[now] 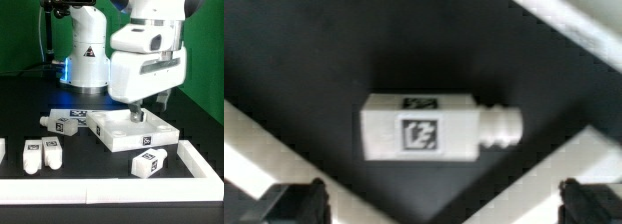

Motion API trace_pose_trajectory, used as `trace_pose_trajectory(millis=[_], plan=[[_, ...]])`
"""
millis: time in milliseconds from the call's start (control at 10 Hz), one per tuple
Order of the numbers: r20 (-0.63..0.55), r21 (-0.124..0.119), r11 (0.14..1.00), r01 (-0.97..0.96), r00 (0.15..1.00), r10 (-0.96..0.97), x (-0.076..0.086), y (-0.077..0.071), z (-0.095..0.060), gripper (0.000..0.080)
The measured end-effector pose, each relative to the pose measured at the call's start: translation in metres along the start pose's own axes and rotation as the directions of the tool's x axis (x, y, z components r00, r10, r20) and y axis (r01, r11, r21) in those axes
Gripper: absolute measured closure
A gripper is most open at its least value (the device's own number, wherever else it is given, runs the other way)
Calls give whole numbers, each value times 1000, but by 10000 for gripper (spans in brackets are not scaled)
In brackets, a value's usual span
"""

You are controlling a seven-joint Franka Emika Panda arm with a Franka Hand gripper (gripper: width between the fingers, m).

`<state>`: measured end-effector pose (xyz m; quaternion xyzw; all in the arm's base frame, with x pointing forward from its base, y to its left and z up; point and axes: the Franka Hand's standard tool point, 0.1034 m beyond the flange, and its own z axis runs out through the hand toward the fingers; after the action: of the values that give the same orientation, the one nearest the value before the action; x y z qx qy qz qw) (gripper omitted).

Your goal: Assemble one leg

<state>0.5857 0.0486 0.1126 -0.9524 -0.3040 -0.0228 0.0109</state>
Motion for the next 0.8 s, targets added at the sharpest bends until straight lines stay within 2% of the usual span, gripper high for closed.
trace_pose_trajectory(millis=[100, 200, 700, 800], plan=[[3, 40, 993, -112, 994, 112, -3, 10, 1, 150], [-16, 27, 996, -89, 996, 90, -3, 14, -1, 150], [-12, 30, 995, -94, 996, 94, -3, 12, 1, 150], [-5, 33, 975, -220, 975, 221, -2, 8, 5, 150]])
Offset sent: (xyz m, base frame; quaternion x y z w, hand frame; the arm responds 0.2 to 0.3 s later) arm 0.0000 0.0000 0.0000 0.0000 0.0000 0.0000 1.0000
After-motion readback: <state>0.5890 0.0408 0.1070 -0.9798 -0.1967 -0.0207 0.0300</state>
